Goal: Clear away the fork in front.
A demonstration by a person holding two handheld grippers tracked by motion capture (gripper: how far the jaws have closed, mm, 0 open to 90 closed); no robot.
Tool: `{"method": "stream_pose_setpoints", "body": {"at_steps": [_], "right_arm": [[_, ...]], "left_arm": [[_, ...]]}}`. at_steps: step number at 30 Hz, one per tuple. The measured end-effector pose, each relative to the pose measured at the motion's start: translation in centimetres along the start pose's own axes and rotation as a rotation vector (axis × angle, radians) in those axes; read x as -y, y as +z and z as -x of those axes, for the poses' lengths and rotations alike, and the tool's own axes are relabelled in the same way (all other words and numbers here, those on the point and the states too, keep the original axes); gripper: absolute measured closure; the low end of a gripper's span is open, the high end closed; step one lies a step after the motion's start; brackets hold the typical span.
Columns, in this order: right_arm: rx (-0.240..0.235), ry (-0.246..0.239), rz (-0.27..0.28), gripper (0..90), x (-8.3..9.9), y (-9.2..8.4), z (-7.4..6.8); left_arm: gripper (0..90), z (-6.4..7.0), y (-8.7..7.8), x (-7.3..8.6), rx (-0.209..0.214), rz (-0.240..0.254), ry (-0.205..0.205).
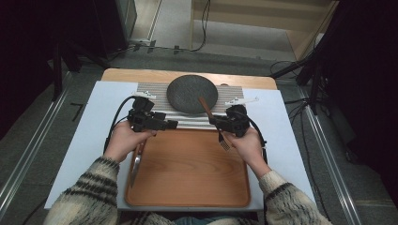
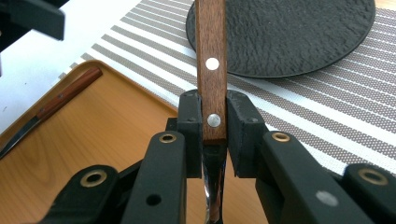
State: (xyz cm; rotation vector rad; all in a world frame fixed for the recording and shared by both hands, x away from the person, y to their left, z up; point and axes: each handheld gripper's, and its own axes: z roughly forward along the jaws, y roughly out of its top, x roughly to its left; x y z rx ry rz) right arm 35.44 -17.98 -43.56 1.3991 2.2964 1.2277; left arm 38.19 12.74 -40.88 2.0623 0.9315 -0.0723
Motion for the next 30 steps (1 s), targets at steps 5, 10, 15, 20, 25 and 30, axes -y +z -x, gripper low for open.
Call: {"method": "stream_pose_setpoints", "body": {"at_steps": [5,10,15,20,25,30], "right_arm": [[-0.003,-0.017,0.000,75.4,0.1,0.2,-0.5],[-0.003,-0.024,0.010,75.4,0.3,0.4,-0.9],[-0.010,-0.041,0.016,75.4,0.6,0.7,-1.6],[-0.020,-0.043,0.024,75.4,0.6,0.7,-2.1],[-0.039,-0.049,0.029,75.4,0.7,0.9,-3.0],[-0.052,-0.059,0.031,75.4,0.8,1.0,-3.6]], "left_arm": [[25.6,0.0,0.4,-0.7,-0.027,-0.006,-0.001],[26.0,-0.2,0.8,-1.1,-0.042,-0.015,-0.002],[26.7,-0.2,1.1,-1.3,-0.024,-0.004,-0.010],[26.7,0.0,1.1,-1.4,-0.014,0.014,-0.014],[26.7,0.4,1.2,-1.4,-0.008,0.035,-0.009],[26.7,1.0,1.3,-1.4,-0.005,0.051,-0.002]]}}
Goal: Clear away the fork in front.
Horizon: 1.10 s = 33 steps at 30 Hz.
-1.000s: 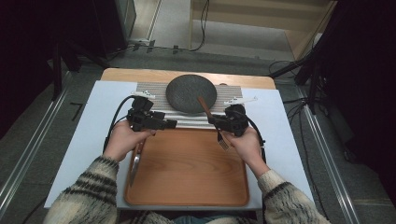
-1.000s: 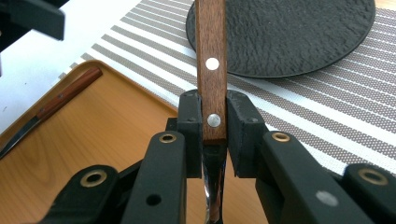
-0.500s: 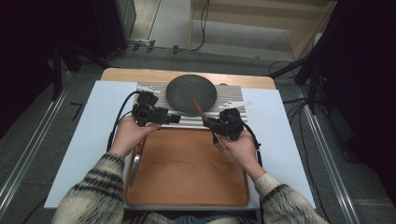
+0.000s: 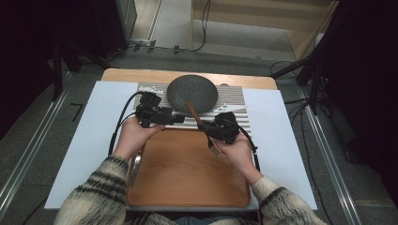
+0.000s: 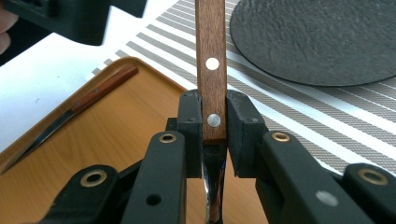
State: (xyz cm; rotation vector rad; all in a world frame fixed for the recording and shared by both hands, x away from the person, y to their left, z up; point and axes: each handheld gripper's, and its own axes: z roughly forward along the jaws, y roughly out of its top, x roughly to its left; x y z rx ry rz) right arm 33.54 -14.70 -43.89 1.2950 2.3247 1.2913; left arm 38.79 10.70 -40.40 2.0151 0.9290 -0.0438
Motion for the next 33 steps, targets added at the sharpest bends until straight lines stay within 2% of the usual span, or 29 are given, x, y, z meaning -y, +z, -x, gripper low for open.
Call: {"method": "stream_pose_setpoints", "body": {"at_steps": [3,9,21,23,26,33], "right_arm": [[-0.009,0.002,0.005,75.4,0.0,0.1,-0.4],[-0.025,0.005,0.009,75.4,0.2,0.4,-1.0],[-0.057,0.014,0.046,75.4,0.5,0.7,-2.5],[-0.061,0.007,0.056,75.4,0.5,0.6,-2.8],[-0.064,0.004,0.062,75.3,0.5,0.6,-3.1],[-0.063,-0.011,0.062,75.3,0.6,0.9,-3.8]], "left_arm": [[26.7,0.2,0.1,0.1,0.001,0.011,-0.002],[26.7,0.2,0.5,0.3,0.014,0.028,-0.042],[27.8,0.7,1.0,0.4,-0.002,0.054,-0.033],[28.6,0.5,1.2,0.7,0.003,0.063,-0.052],[29.0,0.5,1.4,0.7,-0.002,0.060,-0.058],[38.2,0.7,1.7,0.9,-0.014,0.053,-0.073]]}}
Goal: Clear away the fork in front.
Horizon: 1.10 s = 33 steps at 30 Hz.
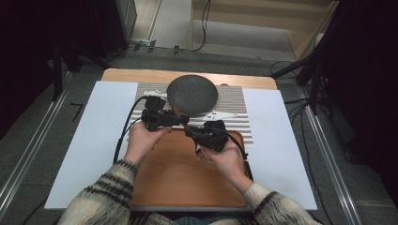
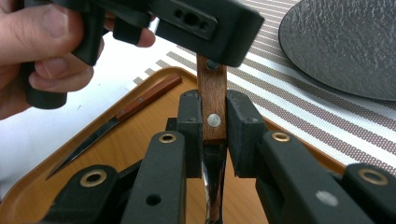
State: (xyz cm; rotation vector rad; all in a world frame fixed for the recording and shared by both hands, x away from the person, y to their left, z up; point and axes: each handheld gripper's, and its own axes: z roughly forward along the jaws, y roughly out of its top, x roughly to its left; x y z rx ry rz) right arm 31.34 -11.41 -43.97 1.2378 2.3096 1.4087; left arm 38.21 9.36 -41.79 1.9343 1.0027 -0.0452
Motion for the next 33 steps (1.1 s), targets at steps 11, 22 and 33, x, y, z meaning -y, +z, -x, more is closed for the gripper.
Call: {"method": "stream_pose_setpoints", "body": {"at_steps": [11,22,33], "right_arm": [[-0.013,-0.004,0.010,75.4,0.3,0.2,-0.1],[-0.043,-0.005,-0.006,74.3,0.6,0.6,0.0],[-0.130,-0.004,-0.035,41.5,0.6,0.8,0.5]], "left_arm": [[68.1,-0.5,-0.1,0.2,0.120,0.004,-0.094],[80.0,-0.9,-0.1,0.2,0.240,-0.016,-0.157],[79.9,-1.3,-1.6,-0.3,0.240,0.016,-0.139]]}}
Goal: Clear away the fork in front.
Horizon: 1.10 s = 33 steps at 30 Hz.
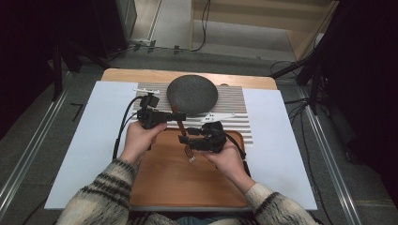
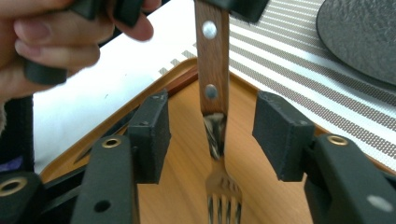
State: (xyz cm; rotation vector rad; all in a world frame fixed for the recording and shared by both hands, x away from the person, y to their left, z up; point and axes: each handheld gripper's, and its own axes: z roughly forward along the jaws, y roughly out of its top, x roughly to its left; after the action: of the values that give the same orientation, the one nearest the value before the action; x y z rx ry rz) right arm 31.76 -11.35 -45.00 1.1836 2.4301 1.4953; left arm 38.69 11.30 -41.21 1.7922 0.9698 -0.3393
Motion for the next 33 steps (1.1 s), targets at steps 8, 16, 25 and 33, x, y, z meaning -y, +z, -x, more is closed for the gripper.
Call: {"method": "stream_pose_setpoints", "body": {"at_steps": [8,16,25,33], "right_arm": [[-0.024,-0.017,-0.022,32.6,0.1,-0.8,0.8],[-0.027,-0.035,-0.042,26.4,0.7,-2.3,2.0],[-0.015,-0.052,-0.043,23.7,1.4,-3.5,2.5],[0.004,-0.064,-0.046,21.2,1.9,-4.1,2.6]], "left_arm": [[79.9,-0.1,-0.9,-0.2,-0.001,-0.004,0.020],[79.9,-0.1,-1.8,-0.3,0.034,-0.036,0.017],[79.9,0.3,-2.6,0.3,0.050,-0.077,0.048],[79.9,0.6,-3.1,1.1,0.058,-0.115,0.059]]}}
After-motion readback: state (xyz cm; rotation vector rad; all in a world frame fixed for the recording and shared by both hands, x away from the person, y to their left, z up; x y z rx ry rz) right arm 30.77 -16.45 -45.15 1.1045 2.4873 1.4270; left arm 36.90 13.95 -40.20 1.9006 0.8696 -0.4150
